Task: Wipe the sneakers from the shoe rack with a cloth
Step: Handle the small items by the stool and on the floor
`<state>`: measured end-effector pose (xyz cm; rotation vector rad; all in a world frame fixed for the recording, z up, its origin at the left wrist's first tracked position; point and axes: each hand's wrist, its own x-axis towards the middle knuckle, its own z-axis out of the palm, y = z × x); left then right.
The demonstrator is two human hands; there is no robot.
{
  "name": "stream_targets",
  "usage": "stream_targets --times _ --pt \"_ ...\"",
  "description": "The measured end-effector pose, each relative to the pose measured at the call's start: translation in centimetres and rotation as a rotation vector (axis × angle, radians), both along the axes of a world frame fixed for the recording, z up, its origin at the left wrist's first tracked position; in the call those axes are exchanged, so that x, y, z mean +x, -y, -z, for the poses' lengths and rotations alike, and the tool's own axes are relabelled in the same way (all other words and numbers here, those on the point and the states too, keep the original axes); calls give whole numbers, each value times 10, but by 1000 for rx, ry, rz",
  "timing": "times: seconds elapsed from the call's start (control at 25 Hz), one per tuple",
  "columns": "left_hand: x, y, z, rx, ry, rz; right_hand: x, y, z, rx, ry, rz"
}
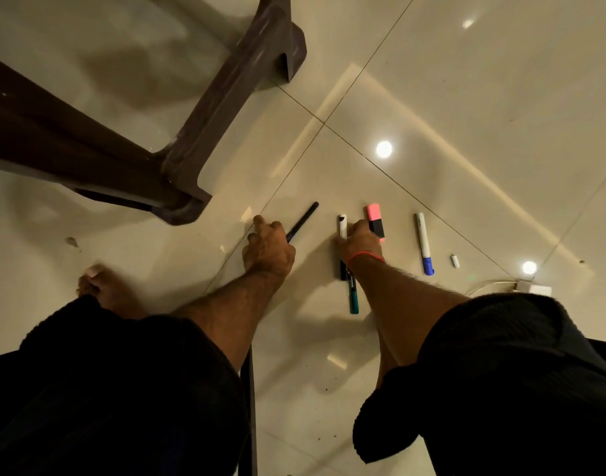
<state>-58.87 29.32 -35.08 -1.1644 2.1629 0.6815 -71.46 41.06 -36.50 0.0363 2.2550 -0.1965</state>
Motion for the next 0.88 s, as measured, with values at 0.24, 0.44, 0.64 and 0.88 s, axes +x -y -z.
stream_targets --times 0.24,0.44,0.64,0.88 --pt "10 14 -23 106 -127 -88 0 13 -12 10 20 -38" --pt "2 41 -88 78 -300 -249 -8 47 -62 -218 -45 88" --pt "-20 70 -168 -50 -586 -212 -27 100 -146 -664 -123 264" --pt "-35 98 -272 -187 -897 -108 -52 161 -265 -1039 -298 160"
